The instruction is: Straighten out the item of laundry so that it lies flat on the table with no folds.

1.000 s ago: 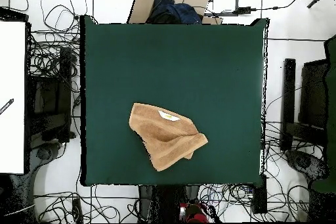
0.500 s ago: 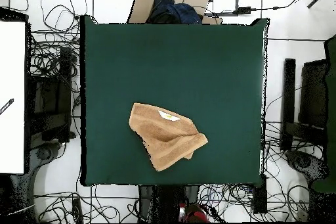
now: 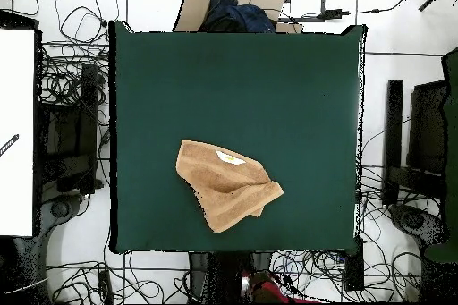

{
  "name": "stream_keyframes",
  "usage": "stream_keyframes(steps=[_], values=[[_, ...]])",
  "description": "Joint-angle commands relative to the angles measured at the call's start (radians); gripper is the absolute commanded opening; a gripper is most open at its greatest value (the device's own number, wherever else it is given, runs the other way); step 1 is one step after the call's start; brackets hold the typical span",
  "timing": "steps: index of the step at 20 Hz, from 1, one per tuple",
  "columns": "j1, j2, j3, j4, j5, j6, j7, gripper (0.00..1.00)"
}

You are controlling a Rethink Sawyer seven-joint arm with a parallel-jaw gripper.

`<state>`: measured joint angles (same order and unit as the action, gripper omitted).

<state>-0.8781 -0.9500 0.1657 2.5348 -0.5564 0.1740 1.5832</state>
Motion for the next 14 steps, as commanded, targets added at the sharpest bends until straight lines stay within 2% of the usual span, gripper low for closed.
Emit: stream_keyframes(steps=[1, 14], values=[[0.023, 0.026, 0.120, -0.094, 0.049, 0.065, 0.057, 1.00], [0.042, 0.048, 0.167, -0.137, 0.065, 0.056, 0.072, 1.00]])
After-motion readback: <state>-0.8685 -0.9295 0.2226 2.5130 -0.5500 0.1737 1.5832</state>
